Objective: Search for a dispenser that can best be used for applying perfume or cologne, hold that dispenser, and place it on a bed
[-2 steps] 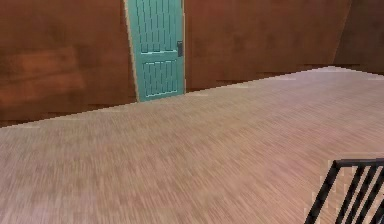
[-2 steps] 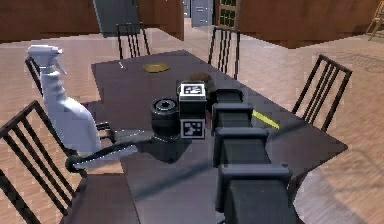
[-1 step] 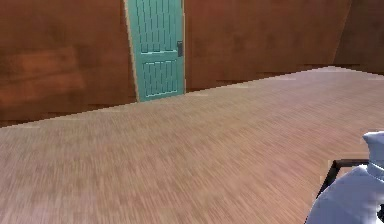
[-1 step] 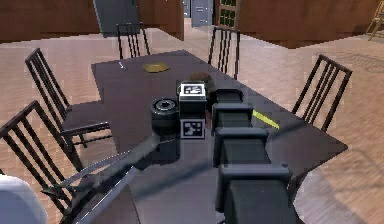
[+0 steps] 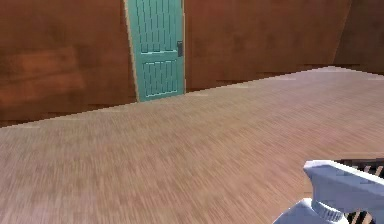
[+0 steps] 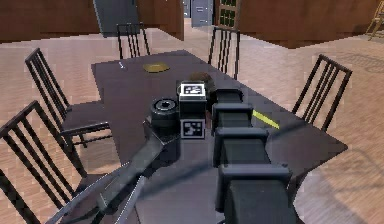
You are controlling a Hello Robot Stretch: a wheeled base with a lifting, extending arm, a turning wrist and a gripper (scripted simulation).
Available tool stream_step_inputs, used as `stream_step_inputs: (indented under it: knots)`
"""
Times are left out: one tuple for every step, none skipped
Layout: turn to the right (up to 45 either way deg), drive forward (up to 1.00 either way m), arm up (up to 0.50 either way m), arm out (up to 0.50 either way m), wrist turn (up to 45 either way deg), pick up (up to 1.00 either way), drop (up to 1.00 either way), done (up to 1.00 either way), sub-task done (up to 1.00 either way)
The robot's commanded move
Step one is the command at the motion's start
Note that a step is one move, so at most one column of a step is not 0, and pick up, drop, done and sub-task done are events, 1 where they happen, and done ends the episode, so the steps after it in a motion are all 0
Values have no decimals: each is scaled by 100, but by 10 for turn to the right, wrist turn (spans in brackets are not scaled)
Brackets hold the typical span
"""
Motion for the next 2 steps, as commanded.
stream_step_inputs:
  knots:
    - [0,0,0,-12,0,0,0,0,0]
    - [-450,0,0,0,0,0,0,0,0]
